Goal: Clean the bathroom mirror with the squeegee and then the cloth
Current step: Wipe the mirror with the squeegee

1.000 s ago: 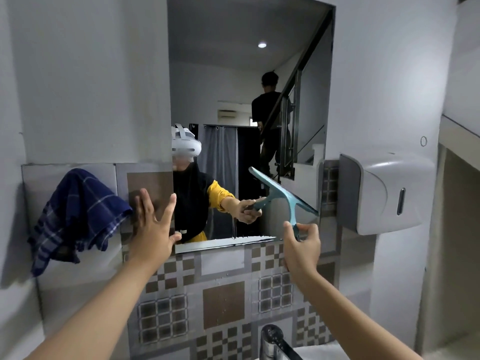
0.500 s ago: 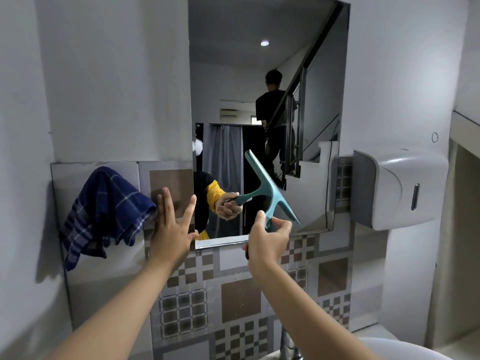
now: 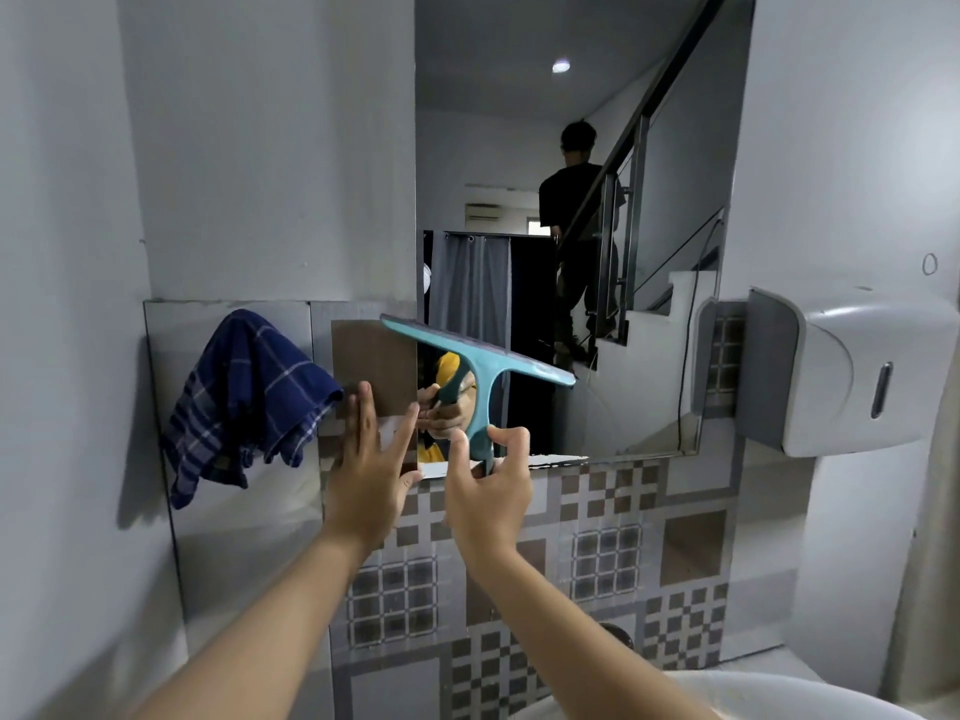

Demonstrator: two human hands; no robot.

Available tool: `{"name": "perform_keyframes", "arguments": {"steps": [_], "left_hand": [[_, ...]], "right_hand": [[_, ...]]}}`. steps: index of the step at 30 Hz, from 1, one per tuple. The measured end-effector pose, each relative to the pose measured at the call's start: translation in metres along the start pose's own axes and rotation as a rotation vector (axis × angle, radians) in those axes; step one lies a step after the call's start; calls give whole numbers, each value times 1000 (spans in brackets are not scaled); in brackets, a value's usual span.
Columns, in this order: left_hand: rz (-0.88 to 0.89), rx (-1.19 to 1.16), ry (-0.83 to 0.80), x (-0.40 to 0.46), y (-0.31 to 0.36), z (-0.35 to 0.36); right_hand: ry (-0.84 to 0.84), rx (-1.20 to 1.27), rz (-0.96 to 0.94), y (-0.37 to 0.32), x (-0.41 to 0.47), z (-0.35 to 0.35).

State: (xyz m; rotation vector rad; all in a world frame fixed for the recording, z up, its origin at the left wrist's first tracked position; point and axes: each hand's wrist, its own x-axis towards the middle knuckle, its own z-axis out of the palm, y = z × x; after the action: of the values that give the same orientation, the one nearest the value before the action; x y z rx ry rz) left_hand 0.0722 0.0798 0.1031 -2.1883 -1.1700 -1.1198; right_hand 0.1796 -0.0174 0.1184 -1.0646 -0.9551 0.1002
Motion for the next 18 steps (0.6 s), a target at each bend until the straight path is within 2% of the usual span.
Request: {"name": "perform_keyframes", "arguments": {"steps": [11,18], "left_hand": [[34,56,-5,-4,-9,9],[33,146,-31,-3,-10,8]], "right_hand": [[-158,-336,-349,35,48,-71],[-221,-462,-469,44,80,-105]]}}
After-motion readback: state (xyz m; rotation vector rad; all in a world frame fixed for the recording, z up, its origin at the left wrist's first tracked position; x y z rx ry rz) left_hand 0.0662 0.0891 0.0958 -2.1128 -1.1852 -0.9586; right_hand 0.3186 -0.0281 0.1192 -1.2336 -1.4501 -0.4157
